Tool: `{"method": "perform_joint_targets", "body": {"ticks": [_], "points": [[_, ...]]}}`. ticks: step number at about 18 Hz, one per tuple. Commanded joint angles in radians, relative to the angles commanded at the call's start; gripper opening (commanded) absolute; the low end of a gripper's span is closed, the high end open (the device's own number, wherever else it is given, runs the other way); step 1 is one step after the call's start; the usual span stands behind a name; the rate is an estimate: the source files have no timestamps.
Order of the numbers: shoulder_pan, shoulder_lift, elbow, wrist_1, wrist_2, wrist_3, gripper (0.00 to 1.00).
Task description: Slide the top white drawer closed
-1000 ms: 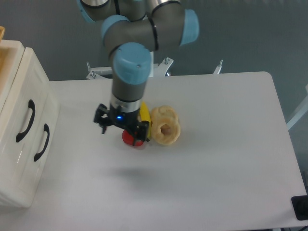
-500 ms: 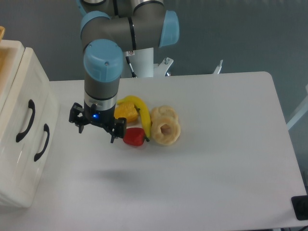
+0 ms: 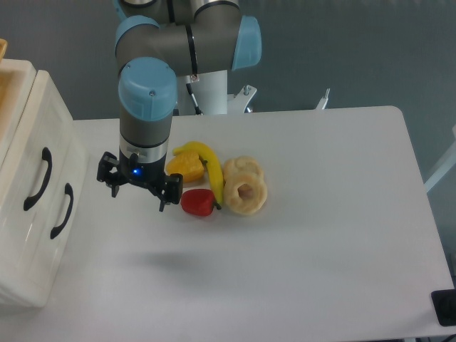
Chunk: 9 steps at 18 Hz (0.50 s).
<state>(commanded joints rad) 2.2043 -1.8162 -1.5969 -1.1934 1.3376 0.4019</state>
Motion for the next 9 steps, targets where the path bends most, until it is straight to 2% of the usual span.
{"method": "perform_joint_targets", "body": {"ticks": [5, 9], "points": [[0.015, -0.002, 0.002, 0.005, 0.008, 0.011, 1.0], [0.086, -0.012, 0.029, 0.02, 0.012, 0.079, 1.0]]}}
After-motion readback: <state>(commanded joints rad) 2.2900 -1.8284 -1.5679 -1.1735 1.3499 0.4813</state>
